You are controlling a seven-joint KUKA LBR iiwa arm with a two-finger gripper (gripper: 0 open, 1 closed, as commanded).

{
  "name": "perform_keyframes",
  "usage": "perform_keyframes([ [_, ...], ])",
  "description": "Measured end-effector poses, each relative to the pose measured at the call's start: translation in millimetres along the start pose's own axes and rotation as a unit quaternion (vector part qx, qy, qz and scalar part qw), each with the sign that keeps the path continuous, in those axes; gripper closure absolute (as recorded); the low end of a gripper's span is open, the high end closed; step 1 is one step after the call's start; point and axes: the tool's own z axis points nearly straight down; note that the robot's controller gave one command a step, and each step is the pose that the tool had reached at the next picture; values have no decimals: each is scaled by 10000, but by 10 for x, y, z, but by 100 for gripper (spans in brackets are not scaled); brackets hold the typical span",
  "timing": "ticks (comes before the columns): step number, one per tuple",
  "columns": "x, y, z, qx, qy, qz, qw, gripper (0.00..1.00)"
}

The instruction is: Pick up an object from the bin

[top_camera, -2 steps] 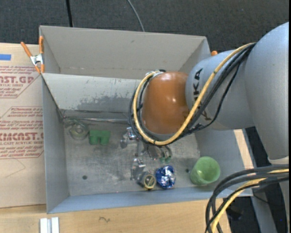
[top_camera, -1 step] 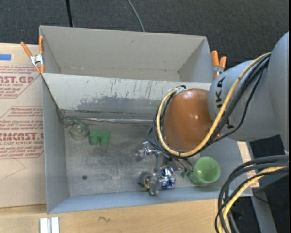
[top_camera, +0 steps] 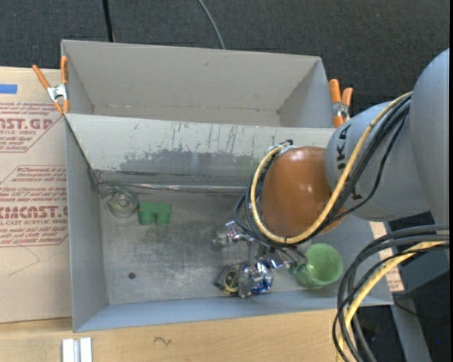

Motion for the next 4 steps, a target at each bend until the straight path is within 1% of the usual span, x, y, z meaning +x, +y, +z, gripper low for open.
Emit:
perform_keyframes([
  [1,45,8,5,-14,95,-6,10000,100],
  [2,-209,-481,-1643,-42,83,-3089,9510,100],
  [3,-201,-471,-1625,-63,96,-3089,9510,0],
  [4,-96,-187,-254,-111,107,-4782,8781,0],
])
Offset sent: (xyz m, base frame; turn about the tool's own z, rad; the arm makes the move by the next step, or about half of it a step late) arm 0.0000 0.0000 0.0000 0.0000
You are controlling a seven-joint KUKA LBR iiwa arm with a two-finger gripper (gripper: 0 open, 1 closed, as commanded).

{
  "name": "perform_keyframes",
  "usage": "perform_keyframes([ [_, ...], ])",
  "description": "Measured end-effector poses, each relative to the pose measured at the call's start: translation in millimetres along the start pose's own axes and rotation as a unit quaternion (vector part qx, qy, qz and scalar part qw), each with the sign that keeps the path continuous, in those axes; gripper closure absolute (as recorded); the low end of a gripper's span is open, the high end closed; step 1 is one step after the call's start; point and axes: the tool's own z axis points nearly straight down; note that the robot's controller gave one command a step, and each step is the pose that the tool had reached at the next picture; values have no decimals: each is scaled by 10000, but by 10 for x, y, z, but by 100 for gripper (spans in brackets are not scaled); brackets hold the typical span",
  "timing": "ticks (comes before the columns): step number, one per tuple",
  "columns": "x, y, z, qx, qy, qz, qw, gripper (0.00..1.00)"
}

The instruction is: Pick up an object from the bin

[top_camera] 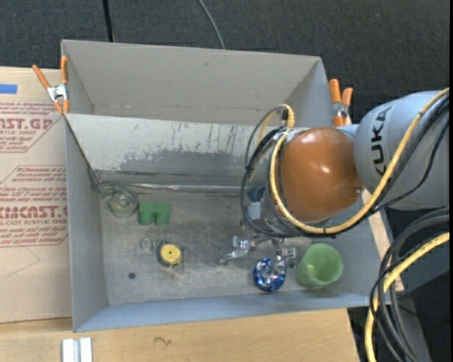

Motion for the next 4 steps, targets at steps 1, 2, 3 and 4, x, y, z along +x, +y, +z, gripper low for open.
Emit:
perform_keyframes([
  [1,607,-210,231,69,-32,-1212,9926,0],
  [2,805,-36,210,134,-52,-2577,9661,0],
  [3,856,-66,199,150,-6,-2548,9669,100],
  [4,632,-233,-1021,70,9,-2703,9627,100],
])
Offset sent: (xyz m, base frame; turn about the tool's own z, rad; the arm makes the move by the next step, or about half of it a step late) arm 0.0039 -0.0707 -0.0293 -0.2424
